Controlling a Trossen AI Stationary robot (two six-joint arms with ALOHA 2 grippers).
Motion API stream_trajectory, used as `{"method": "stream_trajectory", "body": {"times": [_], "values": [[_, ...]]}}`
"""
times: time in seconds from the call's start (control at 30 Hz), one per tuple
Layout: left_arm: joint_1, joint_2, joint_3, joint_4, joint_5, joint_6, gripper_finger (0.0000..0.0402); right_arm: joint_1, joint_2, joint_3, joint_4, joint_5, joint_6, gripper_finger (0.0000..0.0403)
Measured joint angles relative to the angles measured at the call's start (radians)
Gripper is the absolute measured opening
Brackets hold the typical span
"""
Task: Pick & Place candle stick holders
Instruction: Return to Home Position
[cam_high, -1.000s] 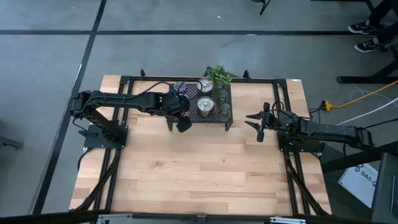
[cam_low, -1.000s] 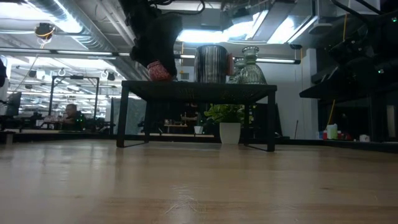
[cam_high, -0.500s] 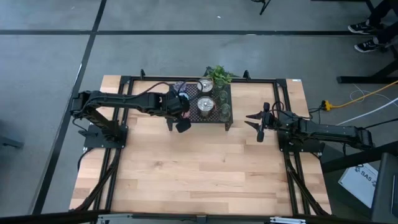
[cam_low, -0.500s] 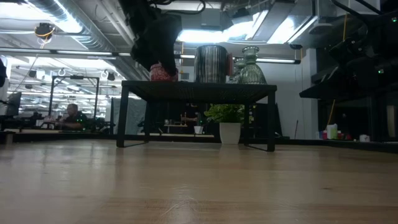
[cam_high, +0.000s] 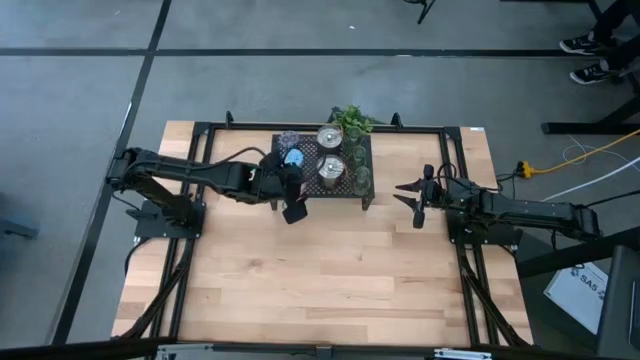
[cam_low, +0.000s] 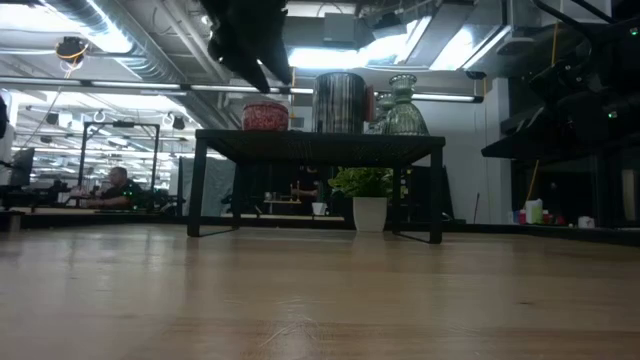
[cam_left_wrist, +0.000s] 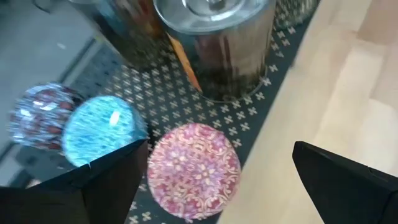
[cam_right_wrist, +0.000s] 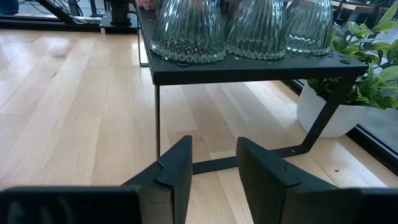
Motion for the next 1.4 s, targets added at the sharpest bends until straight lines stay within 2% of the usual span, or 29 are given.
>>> {"method": "stream_trajectory", "body": {"times": [0.13, 0.33, 0.43, 0.67, 0.8, 0.87, 1.0, 1.4], "values": [[-0.052, -0.014, 0.001, 0.022, -0.093, 0.0, 0.04, 0.0, 0.0, 0.0, 0.0, 0.0, 0.0, 0.0128], [-0.123, -0.028, 0.001, 0.111, -0.071, 0.021, 0.04, 0.0, 0.0, 0.0, 0.0, 0.0, 0.0, 0.0128], [-0.136, -0.029, 0.001, 0.191, 0.02, 0.075, 0.04, 0.0, 0.0, 0.0, 0.0, 0.0, 0.0, 0.0128], [-0.152, -0.029, 0.001, 0.318, 0.302, 0.195, 0.04, 0.0, 0.0, 0.0, 0.0, 0.0, 0.0, 0.0128], [-0.153, -0.028, 0.001, 0.313, 0.493, 0.263, 0.04, 0.0, 0.0, 0.0, 0.0, 0.0, 0.0, 0.0128], [-0.157, -0.028, 0.001, 0.291, 0.541, 0.292, 0.04, 0.0, 0.0, 0.0, 0.0, 0.0, 0.0, 0.0128], [-0.162, -0.028, 0.001, 0.287, 0.539, 0.335, 0.04, 0.0, 0.0, 0.0, 0.0, 0.0, 0.0, 0.0128], [-0.163, -0.027, 0.001, 0.293, 0.538, 0.336, 0.04, 0.0, 0.0, 0.0, 0.0, 0.0, 0.0, 0.0128]]}}
